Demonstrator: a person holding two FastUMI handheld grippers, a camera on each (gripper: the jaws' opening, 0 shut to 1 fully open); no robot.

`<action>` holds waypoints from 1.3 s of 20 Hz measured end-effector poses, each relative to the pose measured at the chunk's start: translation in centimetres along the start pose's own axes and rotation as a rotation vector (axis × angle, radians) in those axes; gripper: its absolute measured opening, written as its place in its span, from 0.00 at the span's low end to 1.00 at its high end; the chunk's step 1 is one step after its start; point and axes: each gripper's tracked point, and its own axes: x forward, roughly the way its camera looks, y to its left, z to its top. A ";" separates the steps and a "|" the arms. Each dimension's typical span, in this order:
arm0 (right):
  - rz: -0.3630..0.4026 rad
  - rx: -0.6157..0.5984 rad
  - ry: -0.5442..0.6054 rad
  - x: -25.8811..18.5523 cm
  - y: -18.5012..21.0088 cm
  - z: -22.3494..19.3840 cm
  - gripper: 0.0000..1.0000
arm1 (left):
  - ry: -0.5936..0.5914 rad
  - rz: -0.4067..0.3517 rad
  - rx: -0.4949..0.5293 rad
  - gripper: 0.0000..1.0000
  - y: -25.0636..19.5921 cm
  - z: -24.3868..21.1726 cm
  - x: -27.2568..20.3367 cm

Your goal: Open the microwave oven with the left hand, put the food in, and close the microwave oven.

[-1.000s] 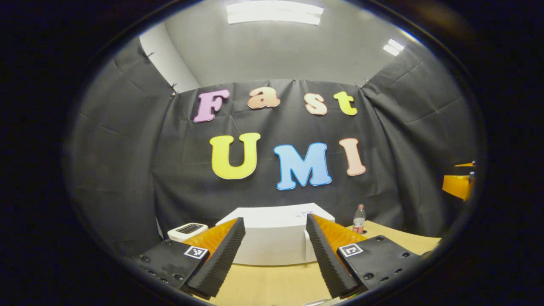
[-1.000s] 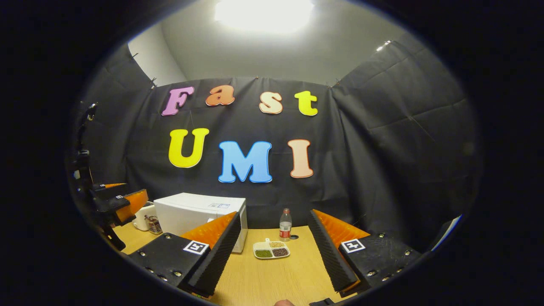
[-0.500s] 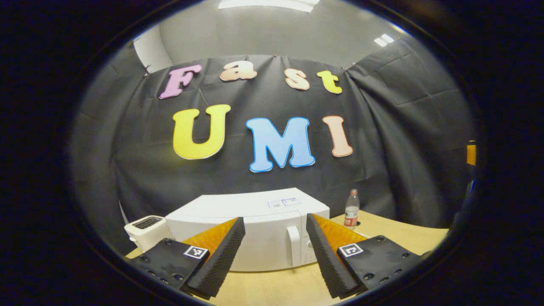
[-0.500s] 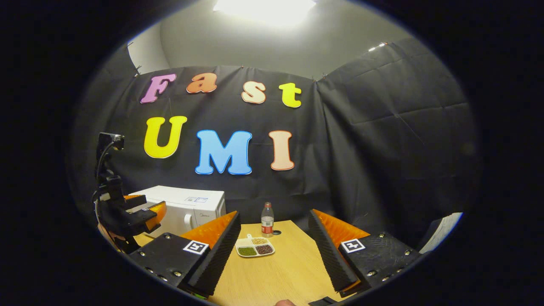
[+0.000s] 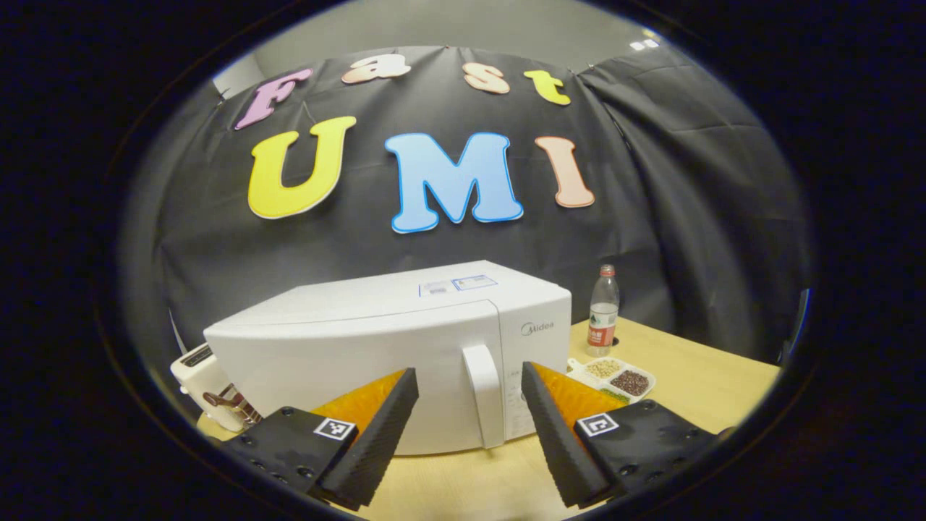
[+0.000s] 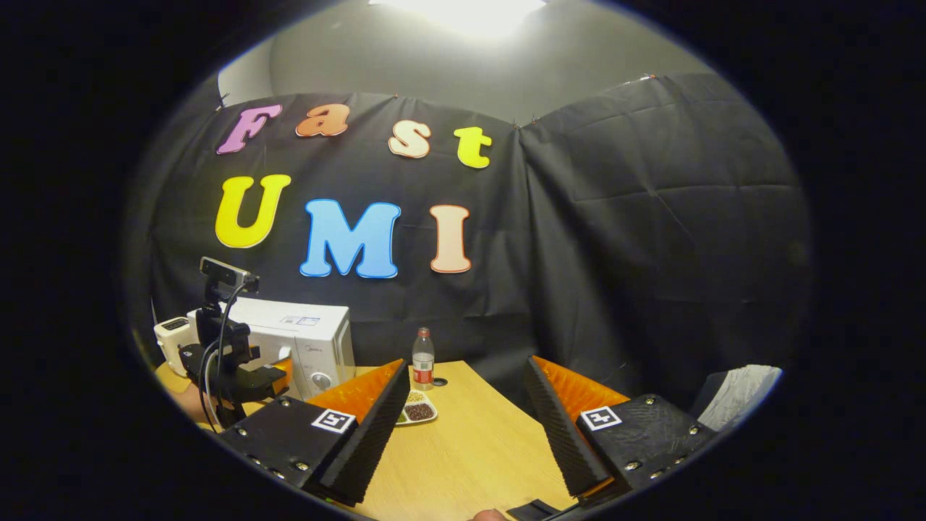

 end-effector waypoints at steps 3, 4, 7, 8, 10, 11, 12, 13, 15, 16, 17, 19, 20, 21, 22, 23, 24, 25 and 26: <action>0.003 -0.002 0.017 -0.3 0.0 -0.5 0.98 | 0.020 -0.005 0.015 0.87 -0.7 -0.8 1.3; 0.001 -0.008 0.019 -0.4 -0.1 -0.4 0.97 | 0.022 0.000 0.018 0.78 -0.7 -1.1 1.5; 0.001 -0.023 0.016 -0.4 -0.5 -0.3 0.97 | 0.029 0.012 0.007 0.57 -1.0 -1.7 2.0; 0.005 -0.023 0.015 -0.4 -0.5 -0.1 0.97 | 0.030 0.013 -0.002 0.49 -0.9 -1.6 1.6; 0.009 -0.032 0.016 -0.7 -0.6 -0.2 0.97 | 0.031 0.011 -0.015 0.41 -0.9 -1.6 2.1; 0.008 -0.037 0.017 -0.7 -0.9 -0.3 0.97 | 0.032 0.008 -0.017 0.33 -0.9 -1.7 2.2; 0.009 -0.040 0.017 -0.8 -1.0 -0.2 0.97 | 0.041 0.004 -0.020 0.37 -1.1 -1.7 2.1; 0.011 -0.040 0.016 -1.0 -1.1 -0.2 0.97 | 0.046 0.001 -0.021 0.33 -1.0 -1.7 2.0; 0.020 -0.036 0.012 -1.3 -1.0 -0.2 0.97 | 0.054 0.000 -0.039 0.22 -0.9 -1.6 1.7; 0.026 -0.037 0.007 -1.5 -1.0 0.1 0.97 | 0.061 0.000 -0.049 0.12 -0.9 -1.5 1.7; 0.031 -0.041 0.000 -1.6 -1.0 0.2 0.97 | 0.066 -0.004 -0.052 0.16 -0.9 -1.6 1.5; 0.042 -0.052 -0.016 -1.7 -0.9 0.6 0.97 | 0.108 0.003 -0.086 0.07 -1.0 -2.5 -0.4; 0.049 -0.053 -0.022 -1.8 -0.9 0.9 0.97 | 0.070 0.010 -0.071 0.11 -1.0 -2.3 -1.8; 0.065 -0.047 -0.021 -1.9 -0.8 1.0 0.97 | 0.039 0.016 -0.035 0.13 -0.9 -1.6 -3.2; 0.085 -0.044 -0.034 -2.2 -0.4 1.5 0.97 | 0.050 0.025 -0.024 0.11 -0.6 -2.0 -4.8; 0.096 -0.048 -0.054 -2.3 -0.4 2.0 0.97 | 0.048 0.027 -0.036 0.11 -0.7 -2.3 -5.6; 0.106 -0.053 -0.068 -2.4 -0.4 2.3 0.97 | 0.061 0.025 -0.054 0.14 -0.7 -2.7 -6.4; 0.122 -0.048 -0.069 -2.4 -0.3 2.1 0.97 | 0.062 0.024 -0.061 0.07 -0.6 -2.8 -7.2; 0.146 -0.035 -0.065 -2.7 0.1 1.9 0.97 | 0.072 0.027 -0.059 0.11 -0.4 -3.1 -8.2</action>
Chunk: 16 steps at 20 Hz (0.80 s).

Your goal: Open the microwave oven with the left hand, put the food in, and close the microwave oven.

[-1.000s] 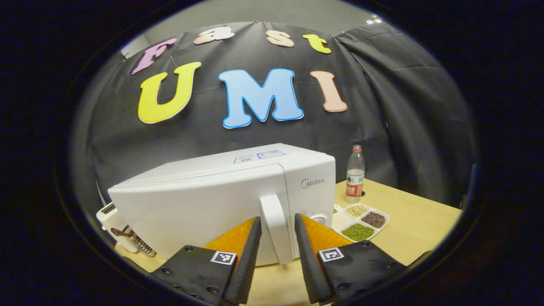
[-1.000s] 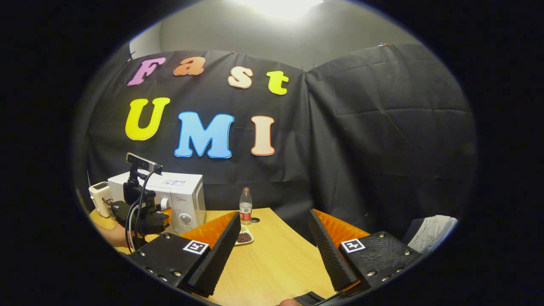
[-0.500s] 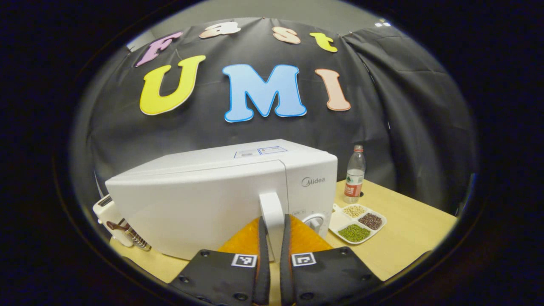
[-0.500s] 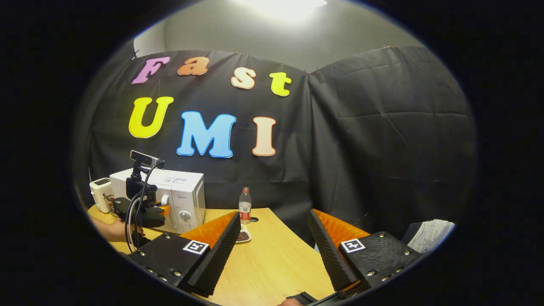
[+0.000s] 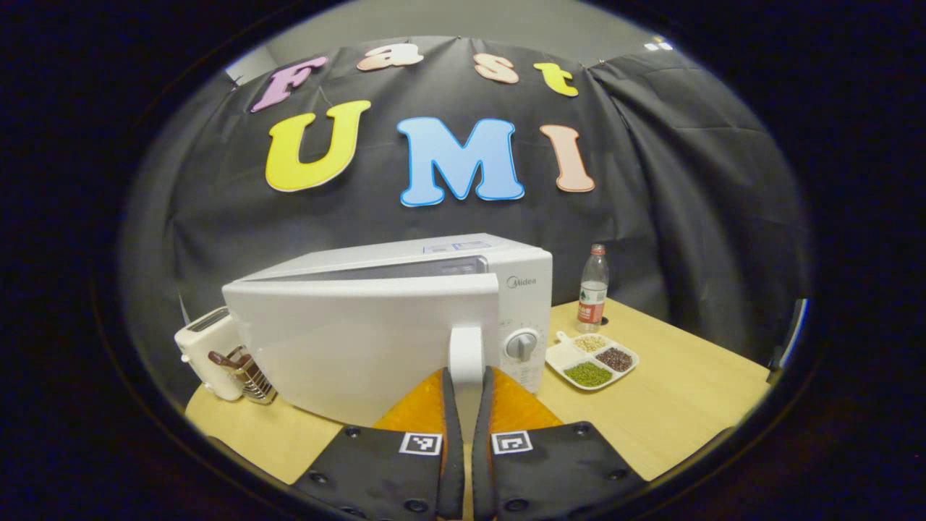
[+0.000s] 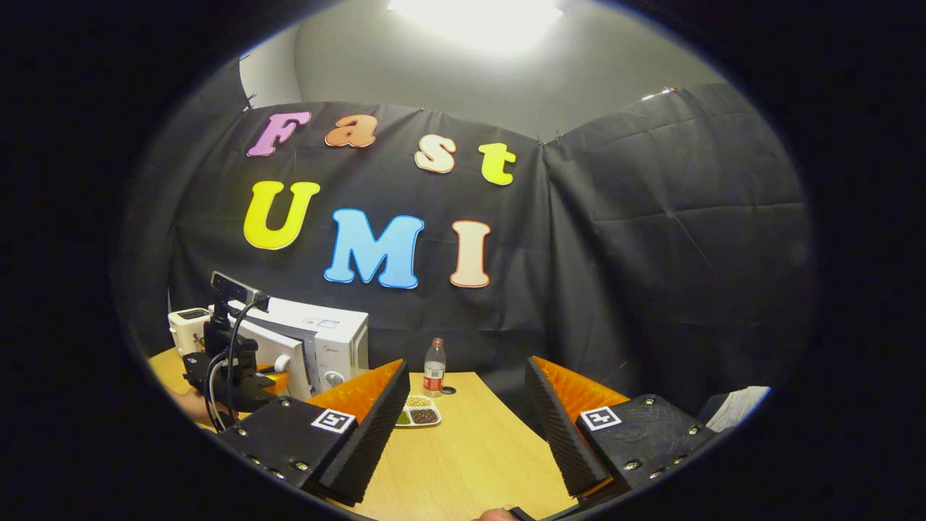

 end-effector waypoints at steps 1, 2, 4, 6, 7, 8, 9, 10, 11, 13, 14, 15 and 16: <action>0.026 0.014 0.002 -0.2 0.4 -0.1 0.97 | -0.002 0.006 0.004 0.11 0.3 -0.1 -0.8; 0.051 0.024 -0.002 -0.5 0.8 -0.1 0.97 | 0.005 0.016 0.004 0.11 0.6 -0.4 -1.9; 0.102 0.028 0.002 -0.9 1.2 -0.4 0.98 | 0.013 0.055 0.000 0.07 1.3 -1.0 -4.3; 0.161 0.031 0.003 -1.3 1.8 -0.5 0.97 | 0.017 0.102 -0.011 0.11 2.1 -1.8 -6.9; 0.188 0.031 0.002 -1.7 2.0 -0.5 0.97 | 0.007 0.106 -0.018 0.10 1.7 -1.8 -9.1; 0.216 0.032 -0.002 -2.1 2.3 -0.4 0.97 | 0.000 0.137 0.008 0.07 2.7 -2.1 -10.1; 0.243 0.034 -0.005 -2.6 2.6 -0.5 0.97 | -0.004 0.156 0.026 0.07 3.2 -2.1 -11.1; 0.272 0.035 -0.007 -3.0 3.1 -0.5 0.97 | -0.014 0.167 0.025 0.07 3.7 -1.8 -12.2; 0.296 0.035 -0.006 -3.4 3.4 -0.7 0.97 | -0.017 0.170 0.013 0.07 4.0 -1.8 -13.1; 0.323 0.042 0.000 -4.1 3.7 -1.1 0.97 | -0.001 0.160 -0.005 0.07 4.4 -2.6 -14.0; 0.326 0.052 -0.004 -4.4 3.8 -1.0 0.97 | 0.013 0.136 -0.024 0.07 3.9 -3.3 -14.1; 0.328 0.060 0.011 -4.5 3.9 -1.4 0.97 | 0.025 0.122 -0.044 0.07 3.7 -3.8 -13.9; 0.331 0.061 0.031 -4.8 4.1 -1.9 0.97 | 0.033 0.105 -0.058 0.10 3.5 -4.2 -13.5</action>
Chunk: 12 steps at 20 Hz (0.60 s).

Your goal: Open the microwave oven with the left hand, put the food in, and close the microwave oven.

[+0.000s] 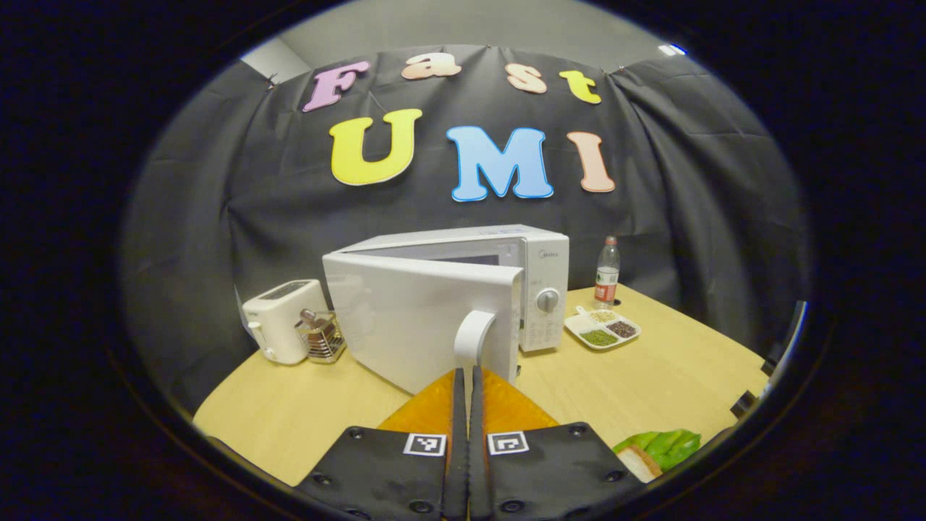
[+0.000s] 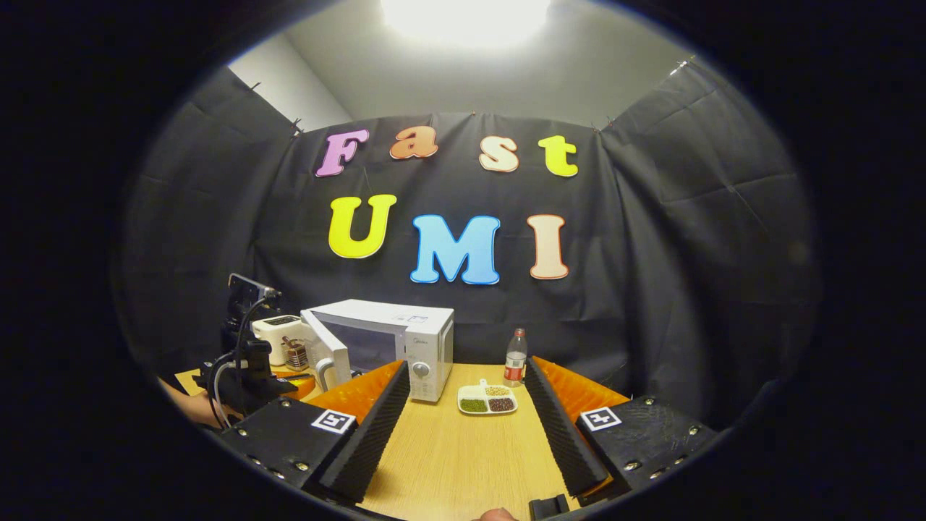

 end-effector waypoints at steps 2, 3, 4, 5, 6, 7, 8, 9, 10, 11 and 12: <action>-0.020 -0.013 0.017 -0.1 -0.4 -0.4 0.97 | 0.018 -0.019 -0.012 0.25 -0.1 -0.7 0.7; -0.039 -0.014 0.028 -0.1 -0.6 -0.5 0.97 | 0.015 -0.012 -0.008 0.43 0.3 -0.6 0.9; -0.051 -0.001 0.048 -0.1 -0.7 -0.8 0.97 | 0.016 -0.019 -0.001 0.62 0.4 -0.6 1.2; -0.057 0.014 0.054 -0.2 -0.3 -1.0 0.97 | 0.016 -0.031 0.009 0.67 0.3 -0.5 1.6; -0.062 0.018 0.049 -0.2 0.0 -0.7 0.98 | 0.011 -0.038 0.020 0.72 0.6 -0.2 2.2; -0.075 0.010 0.051 0.0 0.2 -0.7 0.97 | 0.008 -0.041 0.027 0.72 1.0 -0.1 2.7; -0.084 0.000 0.059 0.0 0.3 -0.8 0.97 | 0.008 -0.047 0.026 0.68 1.2 0.1 3.3; -0.087 -0.007 0.055 0.0 0.8 -0.7 0.97 | 0.008 -0.056 0.019 0.59 1.6 0.4 3.8; -0.088 -0.012 0.049 0.0 1.2 -0.4 0.98 | 0.011 -0.084 0.002 0.51 1.5 0.5 3.8; -0.090 -0.018 0.047 0.1 1.6 -0.4 0.98 | 0.014 -0.132 -0.021 0.41 0.7 0.6 3.8; -0.089 -0.022 0.051 0.3 2.1 -0.4 0.97 | 0.021 -0.146 -0.017 0.36 0.8 0.3 4.2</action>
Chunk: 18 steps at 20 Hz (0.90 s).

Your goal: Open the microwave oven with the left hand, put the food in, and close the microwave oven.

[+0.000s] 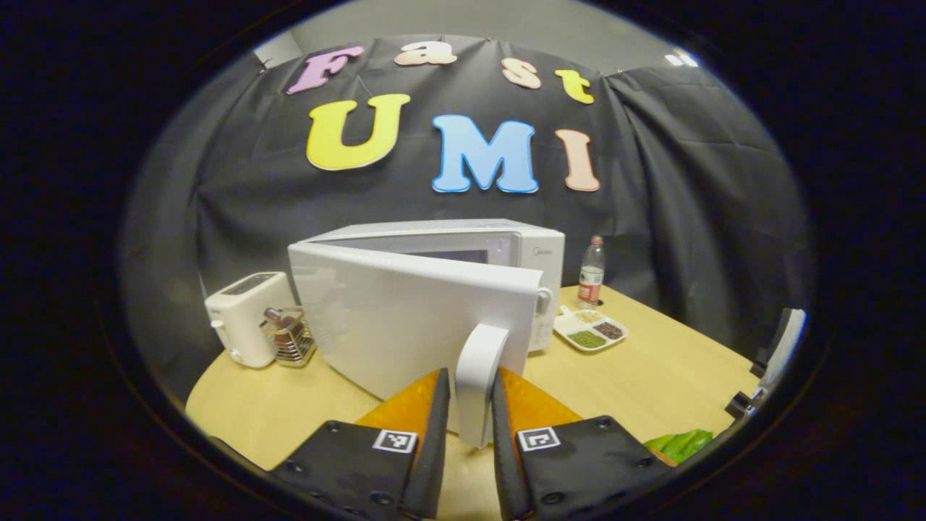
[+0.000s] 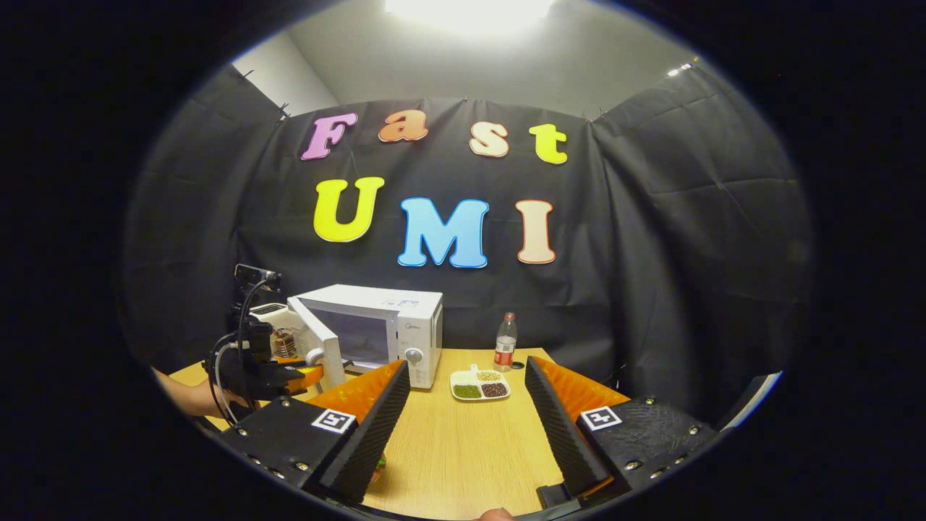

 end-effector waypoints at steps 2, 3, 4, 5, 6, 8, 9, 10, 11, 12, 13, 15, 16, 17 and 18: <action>0.007 -0.001 0.007 0.2 1.0 0.0 0.98 | -0.001 -0.020 0.029 0.30 0.8 -0.1 -1.3; 0.013 0.001 0.007 0.4 1.6 0.0 0.98 | 0.001 -0.028 0.029 0.30 1.3 -0.2 -2.0; 0.020 0.001 0.006 0.6 2.2 0.1 0.97 | 0.007 -0.033 0.015 0.32 1.8 -0.4 -2.8; 0.029 0.001 0.004 0.7 2.9 0.2 0.97 | 0.009 -0.034 0.003 0.30 2.5 -0.6 -3.5; 0.041 0.002 0.004 0.9 3.6 0.1 0.97 | 0.011 -0.030 0.001 0.27 3.2 -0.9 -4.3; 0.068 0.002 0.004 1.4 5.3 0.2 0.98 | 0.012 -0.014 -0.004 0.30 4.6 -1.3 -6.0; 0.082 0.004 0.008 1.7 6.1 0.1 0.98 | 0.014 -0.005 -0.012 0.30 5.4 -1.6 -6.8; 0.093 0.006 0.008 1.9 6.9 0.1 0.97 | 0.019 0.001 -0.021 0.30 6.3 -1.6 -7.6; 0.105 0.011 0.005 2.0 7.7 0.2 0.97 | 0.023 0.004 -0.025 0.30 7.1 -1.9 -8.3; 0.119 0.016 0.002 2.2 8.6 0.4 0.98 | 0.029 0.006 -0.024 0.30 8.1 -2.1 -9.2; 0.132 0.018 0.001 2.4 9.5 0.3 0.98 | 0.031 0.011 -0.021 0.29 9.0 -2.3 -9.8; 0.153 0.014 0.005 2.8 11.1 0.0 0.97 | 0.033 0.024 -0.016 0.30 10.9 -2.6 -11.0; 0.162 0.014 0.010 3.0 11.9 0.0 0.98 | 0.033 0.031 -0.018 0.32 11.9 -2.6 -11.6; 0.171 0.014 0.010 3.1 12.6 -0.1 0.97 | 0.034 0.036 -0.019 0.31 12.7 -2.8 -12.0; 0.178 0.013 0.009 3.2 13.4 0.0 0.98 | 0.033 0.040 -0.021 0.31 13.6 -2.9 -12.4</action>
